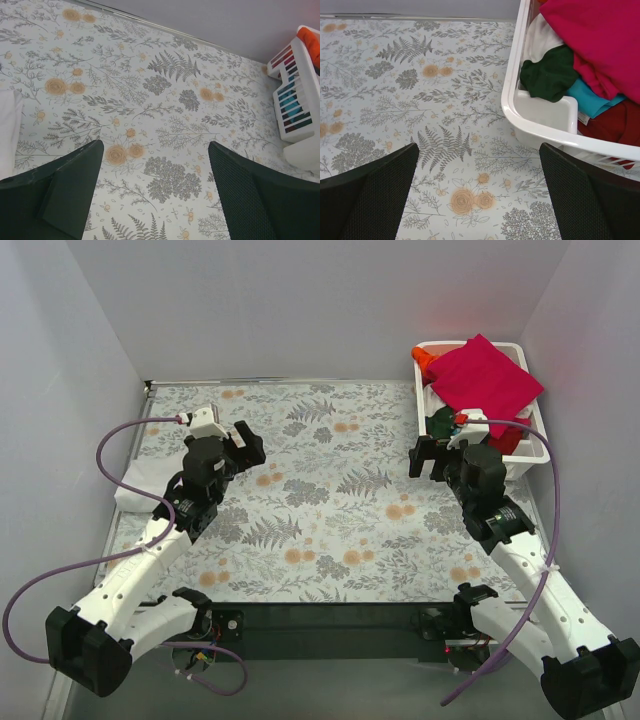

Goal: Fold and stack the t-shirts
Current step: Grab the tshirt from the pile

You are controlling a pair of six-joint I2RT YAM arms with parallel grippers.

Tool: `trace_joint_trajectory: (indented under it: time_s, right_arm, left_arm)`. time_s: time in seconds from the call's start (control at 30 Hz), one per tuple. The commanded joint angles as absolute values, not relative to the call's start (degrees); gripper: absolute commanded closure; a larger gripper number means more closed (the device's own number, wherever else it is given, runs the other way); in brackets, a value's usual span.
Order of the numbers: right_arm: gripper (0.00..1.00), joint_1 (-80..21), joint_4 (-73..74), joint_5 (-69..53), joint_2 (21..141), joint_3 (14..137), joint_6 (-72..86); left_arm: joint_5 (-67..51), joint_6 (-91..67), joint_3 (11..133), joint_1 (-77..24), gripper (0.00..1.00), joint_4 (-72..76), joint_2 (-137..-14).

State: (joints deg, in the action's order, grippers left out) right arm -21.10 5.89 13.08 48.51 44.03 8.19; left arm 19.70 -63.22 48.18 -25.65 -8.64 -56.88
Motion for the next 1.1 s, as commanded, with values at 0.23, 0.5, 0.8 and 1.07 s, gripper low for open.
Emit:
trace_joint_trajectory:
  time_s: [0.23, 0.5, 0.8, 1.07]
  right_arm:
    - [0.02, -21.1, 5.0, 15.3, 48.6, 46.1, 7.4]
    - [0.02, -21.0, 8.8, 22.1, 51.2, 51.9, 4.9]
    - [0.01, -21.0, 14.8, 28.3, 70.4, 70.3, 1.3]
    - [0.02, -14.7, 21.7, 25.2, 98.9, 101.8, 1.2]
  left_arm:
    - [26.2, -63.4, 49.8, -27.1, 0.16, -8.9, -54.9]
    - [24.1, -63.0, 49.7, -27.4, 0.15, -8.2, -55.3]
    - [25.5, -61.7, 49.7, -29.6, 0.14, -7.3, -56.9]
    - [23.9, -61.2, 49.6, -29.6, 0.14, -8.5, -56.3]
